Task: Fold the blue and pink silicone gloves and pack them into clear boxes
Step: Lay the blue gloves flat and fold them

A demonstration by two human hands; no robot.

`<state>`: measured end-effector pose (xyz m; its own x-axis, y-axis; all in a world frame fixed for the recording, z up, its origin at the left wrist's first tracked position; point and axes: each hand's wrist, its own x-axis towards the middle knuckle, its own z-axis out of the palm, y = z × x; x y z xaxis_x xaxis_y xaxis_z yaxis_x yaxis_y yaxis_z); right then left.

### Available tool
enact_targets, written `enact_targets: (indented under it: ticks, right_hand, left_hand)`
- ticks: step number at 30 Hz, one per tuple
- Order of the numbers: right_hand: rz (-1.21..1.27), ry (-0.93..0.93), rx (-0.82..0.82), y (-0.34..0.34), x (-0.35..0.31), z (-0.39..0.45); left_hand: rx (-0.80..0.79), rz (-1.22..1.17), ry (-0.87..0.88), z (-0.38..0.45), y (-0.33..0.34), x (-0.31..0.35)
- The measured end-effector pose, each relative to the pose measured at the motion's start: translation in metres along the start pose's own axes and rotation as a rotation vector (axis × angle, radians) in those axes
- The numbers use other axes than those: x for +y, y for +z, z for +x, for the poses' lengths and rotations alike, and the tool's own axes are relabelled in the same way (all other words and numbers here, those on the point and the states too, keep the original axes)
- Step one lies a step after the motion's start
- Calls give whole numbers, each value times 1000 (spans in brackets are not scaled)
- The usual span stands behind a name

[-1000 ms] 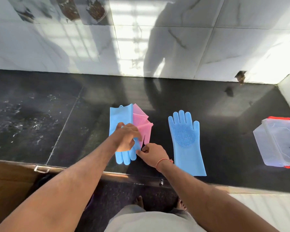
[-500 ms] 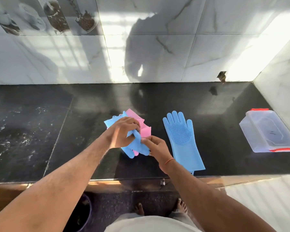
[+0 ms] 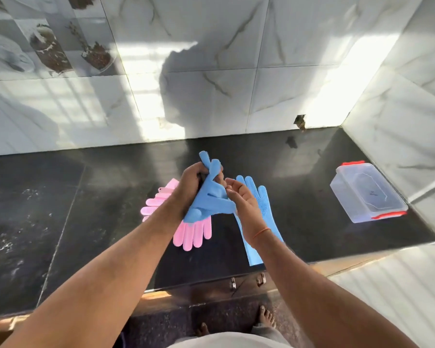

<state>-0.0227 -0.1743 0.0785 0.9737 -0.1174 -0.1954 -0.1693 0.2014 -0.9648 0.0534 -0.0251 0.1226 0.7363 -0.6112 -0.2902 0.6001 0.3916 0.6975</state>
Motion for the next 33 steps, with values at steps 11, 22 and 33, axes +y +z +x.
enact_targets:
  ticks: [11, 22, 33]
  right_hand:
    - [-126, 119, -171, -67, -20, 5]
    - [76, 119, 145, -161, -7, 14]
    - [-62, 196, 222, -236, 1, 49]
  left_hand:
    - [81, -139, -84, 66, 36, -30]
    - [58, 335, -360, 100, 24, -76]
    - [312, 646, 34, 173, 66, -113]
